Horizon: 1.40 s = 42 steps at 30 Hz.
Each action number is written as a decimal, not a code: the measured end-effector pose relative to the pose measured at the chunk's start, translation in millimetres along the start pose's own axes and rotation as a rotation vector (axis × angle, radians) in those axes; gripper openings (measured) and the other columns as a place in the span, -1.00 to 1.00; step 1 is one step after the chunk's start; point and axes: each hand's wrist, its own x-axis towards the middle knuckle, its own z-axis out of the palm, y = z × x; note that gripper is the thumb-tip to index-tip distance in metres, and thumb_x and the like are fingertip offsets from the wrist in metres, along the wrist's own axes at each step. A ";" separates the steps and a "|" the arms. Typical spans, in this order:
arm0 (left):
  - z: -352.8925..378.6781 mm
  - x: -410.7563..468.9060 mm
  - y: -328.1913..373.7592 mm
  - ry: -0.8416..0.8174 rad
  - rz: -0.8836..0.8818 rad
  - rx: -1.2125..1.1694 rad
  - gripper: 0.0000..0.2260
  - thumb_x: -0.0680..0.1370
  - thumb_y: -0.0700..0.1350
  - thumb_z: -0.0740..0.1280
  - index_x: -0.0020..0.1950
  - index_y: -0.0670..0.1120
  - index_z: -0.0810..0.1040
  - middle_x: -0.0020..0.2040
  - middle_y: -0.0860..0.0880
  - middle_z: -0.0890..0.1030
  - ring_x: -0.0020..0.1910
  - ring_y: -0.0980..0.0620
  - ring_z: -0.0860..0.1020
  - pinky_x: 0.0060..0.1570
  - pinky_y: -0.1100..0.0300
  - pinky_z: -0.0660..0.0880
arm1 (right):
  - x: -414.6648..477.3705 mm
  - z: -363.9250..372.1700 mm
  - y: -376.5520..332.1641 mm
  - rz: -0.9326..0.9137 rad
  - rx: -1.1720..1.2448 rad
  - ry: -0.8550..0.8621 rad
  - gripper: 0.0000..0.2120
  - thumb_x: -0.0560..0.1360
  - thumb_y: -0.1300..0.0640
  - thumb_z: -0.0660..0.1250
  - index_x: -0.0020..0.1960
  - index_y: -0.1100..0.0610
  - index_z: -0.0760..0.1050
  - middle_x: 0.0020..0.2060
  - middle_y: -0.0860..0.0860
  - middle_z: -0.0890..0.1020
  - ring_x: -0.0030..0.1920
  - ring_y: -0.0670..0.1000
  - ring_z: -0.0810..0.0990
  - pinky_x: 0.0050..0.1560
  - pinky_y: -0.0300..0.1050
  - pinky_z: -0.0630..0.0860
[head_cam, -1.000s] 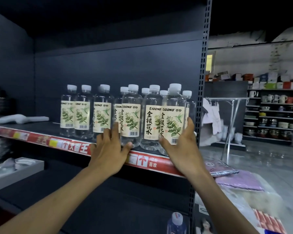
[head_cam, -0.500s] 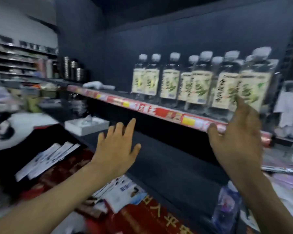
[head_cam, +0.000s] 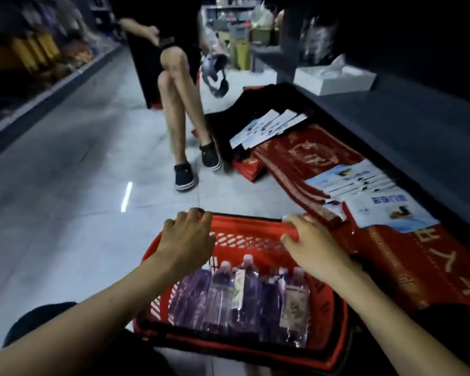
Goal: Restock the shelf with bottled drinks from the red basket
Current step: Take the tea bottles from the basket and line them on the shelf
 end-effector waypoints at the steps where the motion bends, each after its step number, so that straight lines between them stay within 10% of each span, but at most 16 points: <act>1: 21.5 -3.1 -10.1 -0.085 -0.048 -0.047 -0.51 0.57 0.12 0.18 0.45 -0.02 0.24 0.37 -0.13 0.39 0.31 -0.19 0.40 0.23 -0.12 0.38 | 3.2 19.6 4.5 0.017 0.025 -0.058 -0.67 0.54 0.04 0.29 0.29 0.03 0.48 0.21 0.03 0.57 0.24 0.08 0.54 0.24 -0.06 0.45; 11: 163.6 -10.1 -13.9 -0.610 -0.195 -0.493 -0.76 0.56 -0.09 0.27 0.18 -0.15 0.50 0.05 -0.10 0.60 0.00 -0.03 0.57 -0.04 0.23 0.47 | -0.9 180.9 58.6 0.308 0.325 -0.519 -0.60 0.56 -0.01 0.32 0.37 -0.04 0.37 -0.10 -0.11 0.56 0.01 0.03 0.60 -0.02 -0.16 0.49; 14: 183.1 -9.0 -3.1 -0.722 -0.209 -0.632 -0.92 0.59 -0.12 0.25 -0.08 -0.10 0.46 -0.20 0.01 0.52 -0.31 0.14 0.46 -0.29 0.34 0.47 | 2.3 203.5 56.7 0.237 0.300 -0.643 -0.45 0.57 -0.19 0.24 0.45 -0.44 0.06 0.27 0.11 0.46 0.32 0.21 0.48 0.11 -0.08 0.49; 17: 204.2 -4.5 6.8 -0.694 -0.311 -0.784 -0.76 0.55 -0.08 0.27 0.11 -0.22 0.49 -0.07 -0.05 0.61 -0.25 0.09 0.58 -0.26 0.25 0.59 | 6.5 213.1 53.2 0.159 0.240 -0.758 -0.43 0.57 -0.25 0.18 0.35 -0.62 -0.13 0.55 0.18 -0.01 0.48 0.26 0.27 0.42 0.10 0.32; 23: 203.4 4.0 12.3 -0.445 -0.526 -0.825 -0.91 0.56 -0.28 0.24 -0.11 -0.13 0.48 -0.17 -0.07 0.62 -0.34 0.08 0.56 -0.44 0.28 0.50 | 20.9 225.9 59.0 0.240 0.223 -0.378 -0.72 0.55 -0.09 0.29 0.13 0.04 0.34 0.00 0.10 0.57 -0.08 0.15 0.61 -0.25 -0.12 0.36; 30: 228.7 -3.0 18.6 -0.770 -0.549 -1.090 -0.85 0.52 -0.27 0.40 -0.04 -0.07 0.50 -0.14 -0.05 0.62 -0.23 0.06 0.61 -0.29 0.22 0.60 | 36.2 231.4 81.4 0.527 0.436 -0.366 -0.12 0.33 -0.06 0.56 0.48 0.12 0.16 0.25 0.03 0.57 0.09 0.05 0.60 -0.14 -0.20 0.46; 35: 233.1 9.5 22.5 -0.873 -0.547 -1.097 -0.79 0.48 -0.39 0.38 -0.12 -0.09 0.47 -0.28 -0.08 0.56 -0.42 0.08 0.51 -0.47 0.25 0.46 | 37.5 231.3 85.3 0.553 0.376 -0.500 -0.41 0.22 -0.05 0.58 0.15 0.08 0.43 -0.05 -0.03 0.64 -0.13 -0.06 0.62 -0.16 -0.16 0.58; 40: 234.1 13.2 18.6 -0.908 -0.494 -1.145 -0.81 0.46 -0.43 0.39 -0.21 -0.17 0.49 -0.48 0.01 0.61 -0.51 0.14 0.57 -0.44 0.23 0.47 | 39.5 229.0 91.9 0.634 0.555 -0.593 0.11 0.15 0.10 0.58 0.54 0.16 0.06 0.24 0.02 0.54 0.13 0.02 0.57 -0.11 -0.13 0.60; 42: 231.5 11.9 16.4 -0.898 -0.520 -1.222 -0.86 0.43 -0.42 0.42 -0.16 -0.22 0.54 -0.37 -0.05 0.65 -0.38 0.05 0.61 -0.33 0.15 0.49 | 37.8 224.2 92.7 0.659 0.605 -0.684 -0.05 0.21 0.18 0.56 0.49 0.13 0.16 0.16 0.00 0.59 0.07 -0.02 0.59 -0.10 -0.10 0.62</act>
